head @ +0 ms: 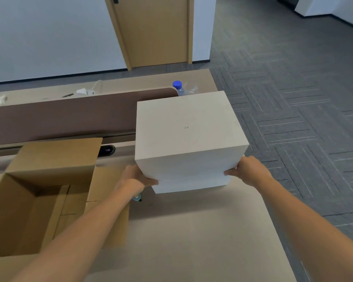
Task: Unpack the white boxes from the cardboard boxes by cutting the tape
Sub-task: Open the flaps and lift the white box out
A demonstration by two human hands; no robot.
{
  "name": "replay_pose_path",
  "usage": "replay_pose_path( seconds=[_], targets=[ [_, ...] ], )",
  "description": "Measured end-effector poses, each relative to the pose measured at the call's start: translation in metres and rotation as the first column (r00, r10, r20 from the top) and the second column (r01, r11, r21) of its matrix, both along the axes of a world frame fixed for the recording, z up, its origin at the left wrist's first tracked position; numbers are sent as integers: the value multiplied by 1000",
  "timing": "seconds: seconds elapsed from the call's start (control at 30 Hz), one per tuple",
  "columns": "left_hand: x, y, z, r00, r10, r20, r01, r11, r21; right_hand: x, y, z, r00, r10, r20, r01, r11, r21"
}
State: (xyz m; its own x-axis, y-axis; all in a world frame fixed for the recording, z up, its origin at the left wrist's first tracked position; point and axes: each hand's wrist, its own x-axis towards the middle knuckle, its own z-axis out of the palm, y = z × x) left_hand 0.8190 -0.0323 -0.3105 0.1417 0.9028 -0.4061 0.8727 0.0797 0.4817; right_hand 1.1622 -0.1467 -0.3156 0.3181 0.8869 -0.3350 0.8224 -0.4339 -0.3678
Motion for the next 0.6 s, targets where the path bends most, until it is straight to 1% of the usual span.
replay_pose_path(
  seconds=[0.1, 0.23, 0.3, 0.4, 0.5, 0.6],
  targets=[
    [-2, -2, -3, 997, -35, -69, 36, 999, 7, 5, 4, 1, 997, 54, 51, -52, 998, -43],
    [-2, -4, -6, 995, -24, -99, 23, 1000, -13, 10, 10, 3, 996, 82, 29, -79, 993, -88],
    [-2, -1, -5, 996, -30, -81, 27, 999, -37, 12, 13, 5, 995, 96, 7, -95, 990, -104],
    [-1, 8, -4, 995, -47, -92, 37, 994, -102, 14, 17, 4, 994, 104, -14, -105, 988, -111],
    [2, 7, 3, 1000, -20, -19, 16, 983, -181, 14, 16, 5, 994, 111, 6, -110, 987, -115],
    [1, 6, 2, 1000, 4, 5, -3, 987, -159, 13, 14, 4, 992, 124, 9, -122, 988, -95]
  ],
)
